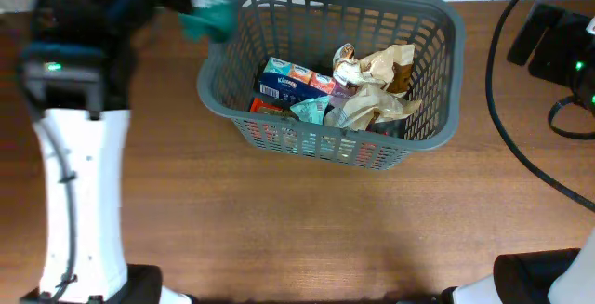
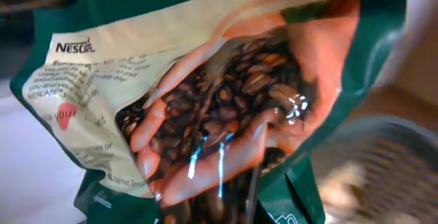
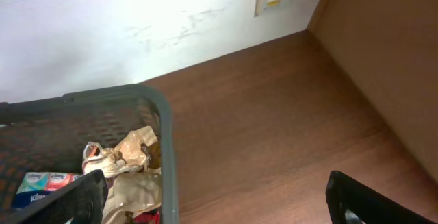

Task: Pack container
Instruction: 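Lift the coffee bag and drop it into the basket with the left gripper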

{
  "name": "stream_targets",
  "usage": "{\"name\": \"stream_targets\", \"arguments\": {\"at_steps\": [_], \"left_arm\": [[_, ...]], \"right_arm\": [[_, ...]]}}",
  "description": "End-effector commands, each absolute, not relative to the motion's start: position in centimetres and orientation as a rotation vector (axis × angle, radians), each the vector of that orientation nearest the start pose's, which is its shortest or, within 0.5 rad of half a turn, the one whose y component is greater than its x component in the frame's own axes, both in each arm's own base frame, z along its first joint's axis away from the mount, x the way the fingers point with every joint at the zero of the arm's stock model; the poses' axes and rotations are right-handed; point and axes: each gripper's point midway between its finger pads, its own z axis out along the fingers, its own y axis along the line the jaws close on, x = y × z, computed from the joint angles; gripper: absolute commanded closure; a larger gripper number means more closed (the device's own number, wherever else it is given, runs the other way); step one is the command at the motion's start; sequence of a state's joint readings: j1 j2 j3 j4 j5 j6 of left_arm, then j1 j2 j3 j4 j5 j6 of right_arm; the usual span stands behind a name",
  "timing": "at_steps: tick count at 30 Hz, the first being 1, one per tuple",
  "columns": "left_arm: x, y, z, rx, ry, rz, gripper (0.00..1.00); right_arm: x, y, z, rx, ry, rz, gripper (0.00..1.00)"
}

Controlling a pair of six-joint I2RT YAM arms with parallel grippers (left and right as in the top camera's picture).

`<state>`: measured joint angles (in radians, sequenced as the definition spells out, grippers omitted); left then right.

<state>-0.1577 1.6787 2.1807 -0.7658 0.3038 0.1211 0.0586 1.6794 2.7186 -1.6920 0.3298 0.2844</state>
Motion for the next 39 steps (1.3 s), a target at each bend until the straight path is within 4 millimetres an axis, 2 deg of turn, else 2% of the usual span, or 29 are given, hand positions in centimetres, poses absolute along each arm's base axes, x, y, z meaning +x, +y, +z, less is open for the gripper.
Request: {"name": "stream_targets", "arguments": {"at_steps": [1, 4, 5, 11, 12, 13, 15, 16, 17, 18, 19, 24, 29, 34, 39], "left_arm": [[43.2, -18.1, 49.2, 0.650, 1.690, -0.387, 0.98], [43.0, -22.1, 46.2, 0.771, 1.734, -0.412, 0.98], [43.1, -22.8, 45.2, 0.786, 1.757, -0.409, 0.98], [44.9, -24.5, 39.2, 0.821, 1.916, -0.397, 0.98], [45.1, -24.5, 38.4, 0.826, 1.940, -0.399, 0.95], [45.2, -24.6, 37.7, 0.830, 1.960, -0.400, 0.78], [45.4, -24.6, 36.5, 0.835, 1.995, -0.398, 0.36], [45.6, -24.5, 36.1, 0.832, 2.007, -0.389, 0.21], [45.8, -24.3, 35.9, 0.822, 2.015, -0.367, 0.08], [46.0, -24.0, 35.9, 0.810, 2.020, -0.343, 0.00], [46.3, -23.6, 35.9, 0.797, 2.026, -0.315, 0.01], [46.7, -21.7, 36.9, 0.732, 2.026, -0.191, 0.01], [46.0, -18.9, 40.0, 0.642, 1.986, -0.071, 0.01], [44.2, -13.9, 44.2, 0.478, 1.942, 0.138, 0.01], [40.3, -7.8, 47.8, 0.299, 1.920, 0.367, 0.01]], "right_arm": [[31.0, -3.9, 47.3, 0.430, 2.152, -0.170, 0.01], [31.0, -3.9, 47.3, 0.430, 2.152, -0.170, 0.00], [31.0, -3.8, 47.3, 0.429, 2.152, -0.170, 0.00], [31.0, -3.9, 47.3, 0.430, 2.152, -0.170, 0.01], [31.0, -3.9, 47.3, 0.429, 2.152, -0.169, 0.01], [31.0, -3.9, 47.3, 0.429, 2.152, -0.170, 0.00], [31.0, -3.9, 47.3, 0.429, 2.152, -0.170, 0.00], [31.0, -3.9, 47.3, 0.429, 2.152, -0.170, 0.00], [31.0, -3.9, 47.3, 0.429, 2.152, -0.170, 0.00], [31.0, -3.9, 47.3, 0.429, 2.152, -0.170, 0.01], [31.0, -3.9, 47.3, 0.429, 2.152, -0.170, 0.00], [31.0, -3.9, 47.3, 0.412, 2.155, -0.183, 0.00], [31.0, -3.9, 47.3, 0.403, 2.157, -0.189, 0.00], [30.9, -4.7, 47.5, 0.408, 2.149, -0.248, 0.01], [30.7, -5.2, 47.6, 0.424, 2.139, -0.287, 0.01]]}}
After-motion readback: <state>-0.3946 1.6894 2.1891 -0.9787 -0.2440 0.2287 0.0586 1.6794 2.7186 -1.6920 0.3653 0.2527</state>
